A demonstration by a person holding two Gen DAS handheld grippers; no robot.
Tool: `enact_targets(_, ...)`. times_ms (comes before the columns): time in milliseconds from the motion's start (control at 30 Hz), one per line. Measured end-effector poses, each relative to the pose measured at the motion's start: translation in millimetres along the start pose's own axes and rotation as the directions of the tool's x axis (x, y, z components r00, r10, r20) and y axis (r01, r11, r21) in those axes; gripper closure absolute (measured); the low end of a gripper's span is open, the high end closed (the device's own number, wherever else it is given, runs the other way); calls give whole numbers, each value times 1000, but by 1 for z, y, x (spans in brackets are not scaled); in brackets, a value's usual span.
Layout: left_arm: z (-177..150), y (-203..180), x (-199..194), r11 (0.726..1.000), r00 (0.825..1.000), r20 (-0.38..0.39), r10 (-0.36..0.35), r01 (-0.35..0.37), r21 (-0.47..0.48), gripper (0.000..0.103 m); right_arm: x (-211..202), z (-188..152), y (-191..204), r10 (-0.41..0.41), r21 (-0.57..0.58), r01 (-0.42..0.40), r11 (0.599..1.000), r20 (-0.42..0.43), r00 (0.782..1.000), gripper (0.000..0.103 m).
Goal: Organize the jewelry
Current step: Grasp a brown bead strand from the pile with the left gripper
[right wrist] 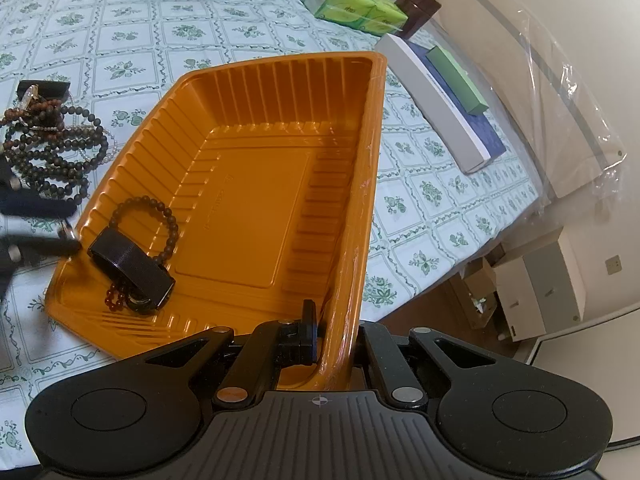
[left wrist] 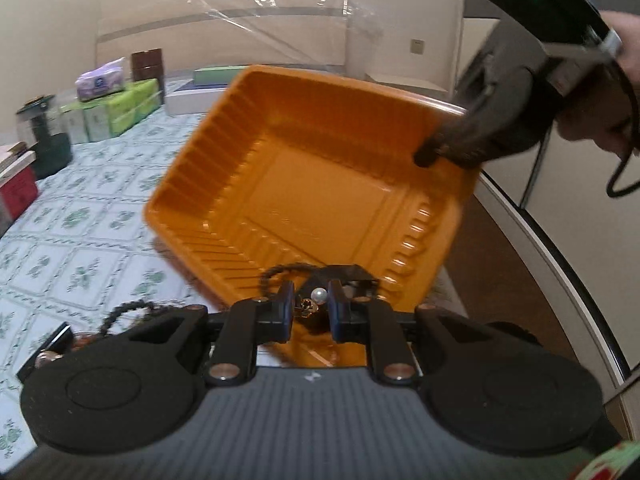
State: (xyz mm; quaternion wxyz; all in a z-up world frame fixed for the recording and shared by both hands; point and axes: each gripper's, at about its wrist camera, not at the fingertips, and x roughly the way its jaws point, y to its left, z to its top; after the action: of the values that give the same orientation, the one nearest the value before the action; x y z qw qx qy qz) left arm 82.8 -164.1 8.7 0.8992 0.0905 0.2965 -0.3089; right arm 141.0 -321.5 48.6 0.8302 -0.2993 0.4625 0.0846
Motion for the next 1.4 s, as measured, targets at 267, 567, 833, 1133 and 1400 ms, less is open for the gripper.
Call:
enact_targets(267, -3, -8, -1, 1000, 1000, 12, -24, 24, 14, 62, 0, -1, 1, 1, 2, -1, 1000, 3, 1000, 100)
enact_targets(567, -31, 29, -36, 991, 992, 6, 123, -122, -50, 62, 0, -2, 0, 1, 4, -1, 1000, 6, 1000, 100)
enact_targets(833, -67, 98, -60, 932, 939, -75, 336, -343, -118, 62, 1, -2, 0, 2, 4, -2, 1000, -1, 1000, 100)
enact_targets(1133, -71, 124, -55, 911, 907, -102, 409, -412, -11, 64, 0, 0, 1, 1, 1, -1, 1000, -9, 1000, 100)
enact_targets(1400, -73, 118, -34, 916, 911, -114, 396, -383, 119, 75, 0, -1, 1, 1, 1, -1, 1000, -9, 1000, 100)
